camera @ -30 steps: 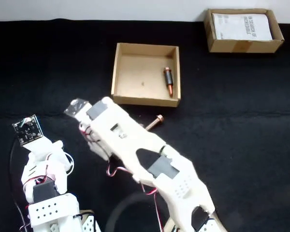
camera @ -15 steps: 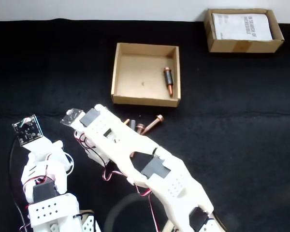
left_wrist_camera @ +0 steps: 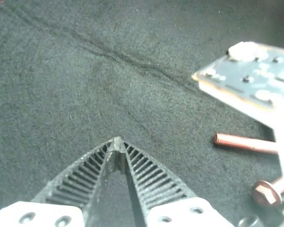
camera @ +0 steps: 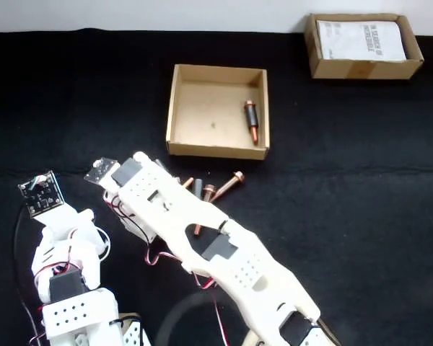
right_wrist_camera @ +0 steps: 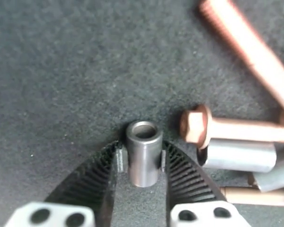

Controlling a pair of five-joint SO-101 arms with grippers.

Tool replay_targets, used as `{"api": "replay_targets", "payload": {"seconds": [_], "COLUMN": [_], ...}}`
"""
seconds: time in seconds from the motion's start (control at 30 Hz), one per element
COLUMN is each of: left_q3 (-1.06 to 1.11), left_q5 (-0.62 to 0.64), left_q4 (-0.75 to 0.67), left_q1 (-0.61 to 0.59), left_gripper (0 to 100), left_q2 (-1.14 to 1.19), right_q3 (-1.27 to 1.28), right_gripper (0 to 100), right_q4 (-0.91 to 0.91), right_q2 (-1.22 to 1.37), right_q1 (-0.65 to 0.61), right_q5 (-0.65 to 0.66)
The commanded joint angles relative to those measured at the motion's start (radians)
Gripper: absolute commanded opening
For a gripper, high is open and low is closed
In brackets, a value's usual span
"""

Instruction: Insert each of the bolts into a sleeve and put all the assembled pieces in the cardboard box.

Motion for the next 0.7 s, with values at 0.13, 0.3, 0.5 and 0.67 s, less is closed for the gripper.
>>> {"api": "replay_targets", "payload": {"seconds": [0.13,0.3,0.5,0.67], "left_q3": [0.025,0.025,0.025,0.025], "left_q5": [-0.003,-0.003,-0.003,-0.003], "left_q4": [0.006,0.006,0.006,0.023], "left_q1": [-0.007,-0.005,-0.005,-0.004], "left_gripper": [1,1,1,1], "left_q2": [-0.008,-0.004,-0.001,-0.004], "right_q3": [-0.251,-0.427,-0.481,-0.392], "right_gripper": [0.8,0.8,0.8,0.8], "right_q4": [0.108,0.186,0.186,0.186], "right_q2": [0.048,0.045,-0.051,-0.246], "right_q1": [0.041,0.099,0.151,0.153], "right_q5": [-0.002,-0.058,-0.080,-0.126]}}
